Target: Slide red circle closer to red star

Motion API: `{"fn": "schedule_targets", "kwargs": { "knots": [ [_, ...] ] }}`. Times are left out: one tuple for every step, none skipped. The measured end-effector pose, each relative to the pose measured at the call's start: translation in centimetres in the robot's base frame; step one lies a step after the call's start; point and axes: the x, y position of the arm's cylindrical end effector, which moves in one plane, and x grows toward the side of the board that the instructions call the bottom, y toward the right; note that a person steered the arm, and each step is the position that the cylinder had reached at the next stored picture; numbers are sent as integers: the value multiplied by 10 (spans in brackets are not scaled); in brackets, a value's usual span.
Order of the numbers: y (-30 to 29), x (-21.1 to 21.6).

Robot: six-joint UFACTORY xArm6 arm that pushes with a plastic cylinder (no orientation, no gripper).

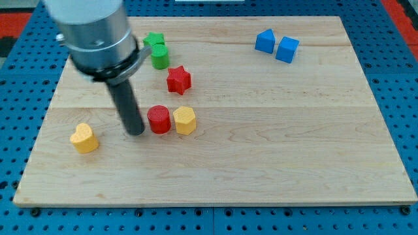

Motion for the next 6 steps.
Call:
{"fn": "schedule_targets", "kwargs": {
  "knots": [
    [15,-21],
    [16,12],
    [36,9],
    [36,-22],
    [44,-36],
    [82,-18]
  ]
}}
